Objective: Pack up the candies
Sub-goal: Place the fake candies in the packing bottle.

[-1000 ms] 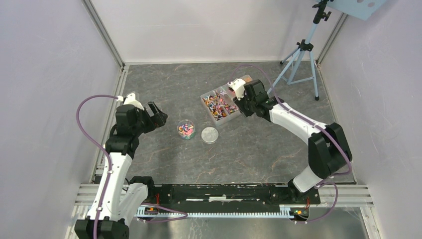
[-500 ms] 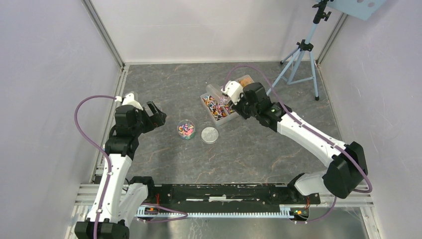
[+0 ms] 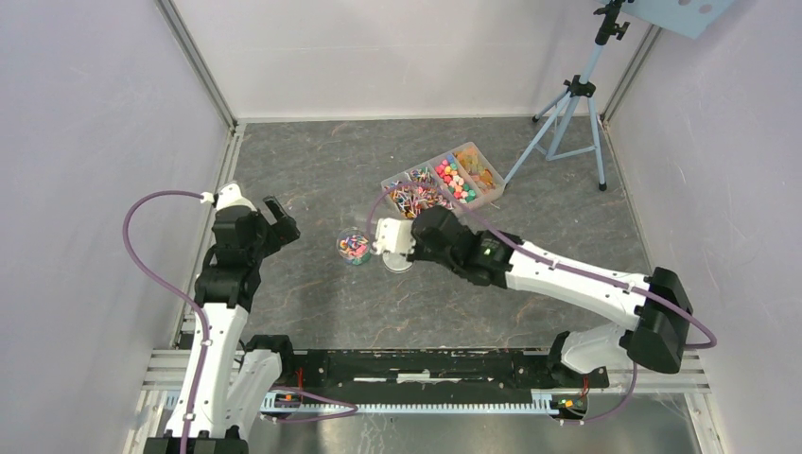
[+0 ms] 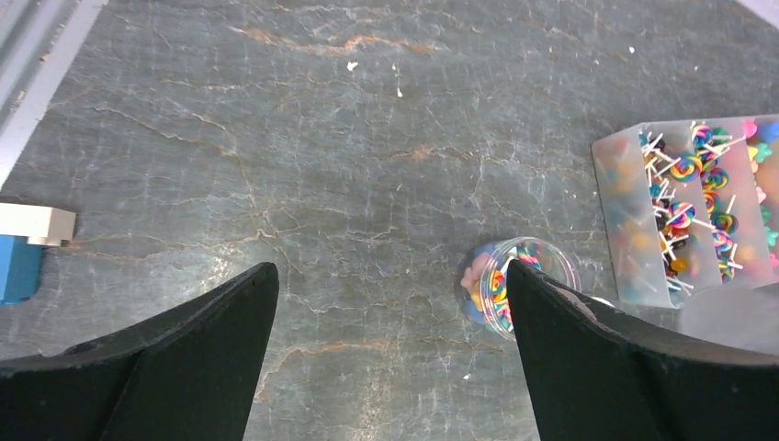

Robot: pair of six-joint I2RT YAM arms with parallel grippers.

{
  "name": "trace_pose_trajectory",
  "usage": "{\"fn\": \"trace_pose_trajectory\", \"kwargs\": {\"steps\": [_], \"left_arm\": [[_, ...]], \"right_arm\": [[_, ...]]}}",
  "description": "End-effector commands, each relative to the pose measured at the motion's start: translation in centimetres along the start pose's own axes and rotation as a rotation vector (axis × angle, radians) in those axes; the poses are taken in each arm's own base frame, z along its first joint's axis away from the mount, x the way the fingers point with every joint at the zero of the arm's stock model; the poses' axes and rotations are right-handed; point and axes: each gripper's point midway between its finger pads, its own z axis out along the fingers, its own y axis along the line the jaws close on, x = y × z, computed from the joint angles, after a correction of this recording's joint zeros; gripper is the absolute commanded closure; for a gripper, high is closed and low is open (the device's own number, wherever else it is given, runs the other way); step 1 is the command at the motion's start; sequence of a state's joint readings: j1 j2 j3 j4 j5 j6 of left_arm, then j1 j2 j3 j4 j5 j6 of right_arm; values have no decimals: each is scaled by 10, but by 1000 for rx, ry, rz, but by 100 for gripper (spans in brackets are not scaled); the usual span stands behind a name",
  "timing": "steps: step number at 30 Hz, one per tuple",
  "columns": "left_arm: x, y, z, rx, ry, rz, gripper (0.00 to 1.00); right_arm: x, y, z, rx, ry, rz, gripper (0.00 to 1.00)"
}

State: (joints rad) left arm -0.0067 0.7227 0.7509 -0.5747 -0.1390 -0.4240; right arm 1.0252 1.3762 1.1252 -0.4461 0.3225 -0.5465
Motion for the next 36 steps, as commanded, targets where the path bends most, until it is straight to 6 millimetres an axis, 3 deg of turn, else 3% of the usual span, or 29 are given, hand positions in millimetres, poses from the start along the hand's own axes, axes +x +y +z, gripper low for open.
{"fn": "trace_pose_trajectory", "kwargs": {"steps": [1,25,36], "left_arm": [[-25,1,-9,-22,-88,-46,0],[-20,-5,-7,5,-61,-47,0],[-21,-4,-9,3,-70,-52,0]], "right_arm": [[-6,-8,-5,86,88,-177,100],[-53,1,6,181,340,-554,100],[-62,8,8,208,396,-675,100]]}}
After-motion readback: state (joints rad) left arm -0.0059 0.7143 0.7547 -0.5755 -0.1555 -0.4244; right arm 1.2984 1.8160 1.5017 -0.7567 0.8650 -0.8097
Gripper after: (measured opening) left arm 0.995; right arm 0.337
